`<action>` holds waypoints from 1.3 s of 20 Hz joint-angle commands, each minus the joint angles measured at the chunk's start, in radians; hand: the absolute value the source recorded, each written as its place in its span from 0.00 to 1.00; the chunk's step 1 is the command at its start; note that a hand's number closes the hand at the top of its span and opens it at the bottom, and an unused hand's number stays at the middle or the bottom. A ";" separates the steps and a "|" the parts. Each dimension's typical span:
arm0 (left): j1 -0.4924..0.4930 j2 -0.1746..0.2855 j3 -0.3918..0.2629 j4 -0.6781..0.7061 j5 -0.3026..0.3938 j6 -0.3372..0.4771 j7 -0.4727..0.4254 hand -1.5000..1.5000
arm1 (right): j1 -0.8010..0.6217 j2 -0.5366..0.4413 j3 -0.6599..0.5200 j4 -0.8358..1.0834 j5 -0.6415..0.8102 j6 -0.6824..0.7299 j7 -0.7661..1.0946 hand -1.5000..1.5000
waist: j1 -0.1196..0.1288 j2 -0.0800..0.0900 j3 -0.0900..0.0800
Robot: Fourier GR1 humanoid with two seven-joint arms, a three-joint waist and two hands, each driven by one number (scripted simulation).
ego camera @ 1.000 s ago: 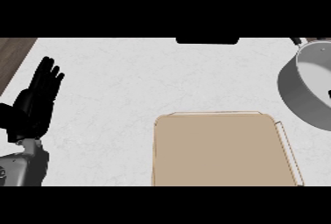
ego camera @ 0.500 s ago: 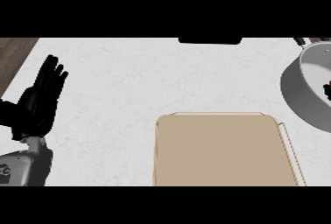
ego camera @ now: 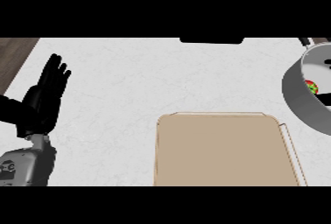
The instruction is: Pick the tomato from the tray and place it in the pot
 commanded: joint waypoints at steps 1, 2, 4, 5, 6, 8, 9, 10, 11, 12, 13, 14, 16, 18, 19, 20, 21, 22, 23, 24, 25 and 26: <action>0.052 -0.007 -0.006 -0.019 -0.006 -0.006 -0.028 0.50 | -0.029 -0.010 -0.057 0.097 -0.085 0.106 -0.116 0.00 | 0.002 -0.003 0.001; 0.021 0.011 0.015 0.004 0.016 -0.020 -0.014 0.50 | -0.025 -0.011 -0.089 0.103 -0.120 0.111 -0.163 0.00 | -0.002 -0.001 0.001; -0.003 0.000 -0.003 -0.030 -0.001 0.008 0.038 0.50 | -0.072 0.007 -0.145 0.112 -0.183 0.126 -0.155 0.00 | 0.000 -0.003 0.002; 0.005 0.012 0.021 -0.003 0.022 -0.015 0.006 0.50 | -0.068 -0.034 -0.171 0.123 -0.213 0.183 -0.192 0.00 | -0.004 0.000 0.002; 0.035 -0.009 -0.010 -0.018 -0.016 0.005 -0.020 0.50 | -0.084 -0.055 -0.201 0.127 -0.248 0.221 -0.187 0.00 | -0.007 -0.004 0.001; 0.025 -0.013 -0.007 -0.006 -0.005 0.003 -0.002 0.50 | -0.044 -0.045 -0.232 0.165 -0.273 0.195 -0.248 0.00 | -0.003 0.002 0.002; 0.030 -0.021 -0.014 0.013 -0.027 0.016 -0.022 0.50 | -0.088 -0.114 -0.245 0.171 -0.289 0.257 -0.192 0.00 | -0.008 0.000 0.001; -0.010 0.031 0.046 -0.002 0.027 -0.010 0.029 0.50 | -0.057 -0.124 -0.268 0.188 -0.315 0.299 -0.218 0.00 | -0.011 -0.002 0.001; 0.037 -0.020 -0.017 -0.062 -0.006 0.013 0.027 0.50 | -0.048 -0.153 -0.281 0.201 -0.329 0.331 -0.214 0.00 | -0.008 -0.005 0.001; -0.014 0.000 0.018 0.051 -0.005 0.000 -0.033 0.50 | -0.063 -0.120 -0.276 0.211 -0.330 0.299 -0.224 0.00 | -0.014 0.000 0.000; 0.003 0.010 0.014 -0.020 0.008 -0.005 0.018 0.50 | -0.024 -0.191 -0.299 0.222 -0.348 0.366 -0.227 0.00 | -0.012 -0.002 0.001; -0.035 0.007 0.007 -0.025 0.000 0.008 0.036 0.50 | -0.036 -0.219 -0.297 0.230 -0.343 0.374 -0.216 0.00 | -0.005 0.003 0.003; 0.019 0.000 0.003 -0.036 -0.008 0.012 0.038 0.50 | 0.015 -0.267 -0.308 0.242 -0.361 0.440 -0.232 0.00 | -0.013 -0.004 0.001; 0.035 0.012 0.009 -0.055 0.008 -0.010 0.037 0.50 | 0.053 -0.274 -0.319 0.253 -0.373 0.470 -0.281 0.00 | -0.006 -0.002 0.003; 0.020 0.017 0.024 0.002 0.008 -0.020 -0.015 0.50 | 0.024 -0.327 -0.316 0.257 -0.374 0.520 -0.231 0.00 | -0.011 0.000 0.002; 0.022 -0.009 -0.005 -0.035 -0.012 0.009 0.020 0.50 | 0.062 -0.308 -0.322 0.258 -0.380 0.508 -0.282 0.00 | -0.010 -0.001 0.003; 0.014 -0.025 -0.011 -0.022 -0.017 0.020 0.004 0.50 | 0.067 -0.366 -0.322 0.268 -0.378 0.561 -0.243 0.00 | -0.014 0.000 0.003; 0.002 0.001 0.007 0.012 -0.014 0.000 -0.015 0.50 | 0.074 -0.369 -0.325 0.272 -0.383 0.580 -0.258 0.00 | -0.013 0.004 0.004; 0.028 0.012 0.029 0.005 0.022 -0.027 -0.019 0.50 | 0.079 -0.350 -0.317 0.267 -0.376 0.562 -0.279 0.00 | -0.002 0.003 0.004; -0.007 -0.015 -0.008 0.005 -0.020 0.012 -0.003 0.50 | 0.062 -0.384 -0.328 0.278 -0.387 0.579 -0.236 0.00 | -0.007 0.004 0.004; 0.005 -0.019 -0.001 -0.005 -0.018 0.019 -0.012 0.50 | 0.118 -0.370 -0.329 0.277 -0.389 0.595 -0.299 0.00 | -0.012 0.002 0.004; 0.019 0.009 0.014 -0.021 0.012 -0.021 0.005 0.50 | 0.121 -0.379 -0.323 0.275 -0.384 0.598 -0.292 0.00 | -0.007 0.000 0.004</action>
